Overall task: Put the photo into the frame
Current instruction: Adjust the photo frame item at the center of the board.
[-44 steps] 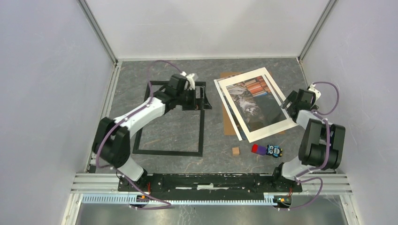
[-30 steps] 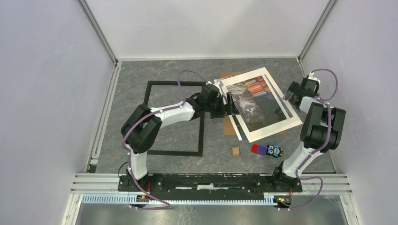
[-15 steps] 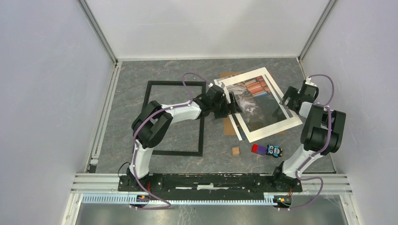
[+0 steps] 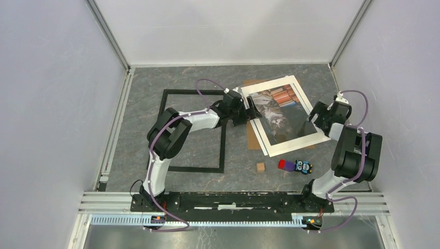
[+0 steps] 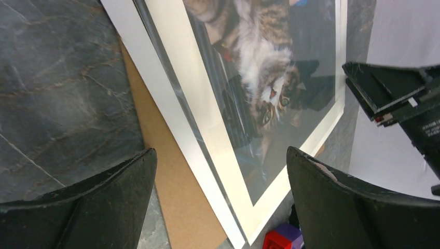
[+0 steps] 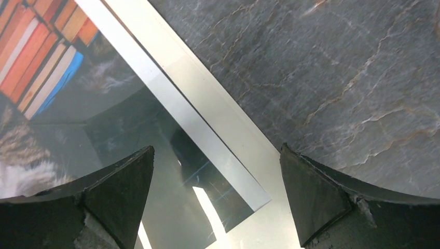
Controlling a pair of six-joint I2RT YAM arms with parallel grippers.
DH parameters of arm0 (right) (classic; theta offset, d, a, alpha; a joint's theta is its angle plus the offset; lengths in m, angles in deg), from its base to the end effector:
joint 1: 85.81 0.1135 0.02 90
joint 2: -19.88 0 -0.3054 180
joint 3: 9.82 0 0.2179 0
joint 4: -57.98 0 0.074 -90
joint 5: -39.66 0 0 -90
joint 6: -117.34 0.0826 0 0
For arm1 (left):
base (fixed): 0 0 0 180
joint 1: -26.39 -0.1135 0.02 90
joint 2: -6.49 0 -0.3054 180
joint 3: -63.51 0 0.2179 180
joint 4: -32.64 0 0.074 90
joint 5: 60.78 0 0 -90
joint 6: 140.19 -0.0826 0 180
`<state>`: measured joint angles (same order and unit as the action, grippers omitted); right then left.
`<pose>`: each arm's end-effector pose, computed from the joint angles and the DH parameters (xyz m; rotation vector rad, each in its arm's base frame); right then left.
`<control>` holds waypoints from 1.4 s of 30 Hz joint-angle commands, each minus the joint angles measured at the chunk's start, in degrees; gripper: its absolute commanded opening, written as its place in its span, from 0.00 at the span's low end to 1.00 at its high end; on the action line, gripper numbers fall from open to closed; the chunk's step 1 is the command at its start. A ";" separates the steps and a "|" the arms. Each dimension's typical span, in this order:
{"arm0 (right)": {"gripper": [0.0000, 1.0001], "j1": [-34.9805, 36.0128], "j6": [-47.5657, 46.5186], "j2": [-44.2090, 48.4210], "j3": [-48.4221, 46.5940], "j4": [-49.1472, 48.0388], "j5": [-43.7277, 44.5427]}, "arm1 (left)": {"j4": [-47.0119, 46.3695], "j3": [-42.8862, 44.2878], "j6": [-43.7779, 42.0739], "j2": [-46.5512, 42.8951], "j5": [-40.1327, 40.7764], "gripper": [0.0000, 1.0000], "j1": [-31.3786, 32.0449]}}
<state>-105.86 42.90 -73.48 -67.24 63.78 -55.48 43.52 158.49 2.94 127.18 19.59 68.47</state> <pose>0.3134 -0.1065 0.1864 0.6581 2.2002 0.0627 0.3596 -0.3433 0.1889 -0.1314 2.4266 -1.0399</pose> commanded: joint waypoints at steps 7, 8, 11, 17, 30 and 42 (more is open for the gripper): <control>0.96 -0.07 5.63 3.69 6.56 -0.19 -5.29 | -6.86 0.47 3.91 2.78 -1.17 1.00 -3.11; 0.96 -0.07 5.86 3.48 6.54 -0.31 -5.36 | -7.10 0.53 4.05 2.88 -1.19 1.00 -3.32; 0.96 -0.03 6.05 2.35 6.28 -0.60 -6.16 | -7.69 0.67 4.35 3.16 -0.39 1.00 -4.06; 0.94 -0.06 7.01 1.50 6.60 -1.83 -7.54 | -11.65 0.42 5.44 3.88 -0.18 1.00 -5.22; 0.89 0.00 6.20 4.59 8.16 -4.83 -14.08 | -11.99 5.57 4.70 8.85 -4.14 1.00 -5.26; 0.88 -0.05 5.80 7.40 8.98 -6.02 -18.24 | -7.33 5.29 1.17 6.85 -1.24 1.00 -5.70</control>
<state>-106.43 48.58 -68.32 -59.04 56.99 -70.41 33.60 163.13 7.20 134.46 17.56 62.48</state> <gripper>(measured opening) 0.881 0.996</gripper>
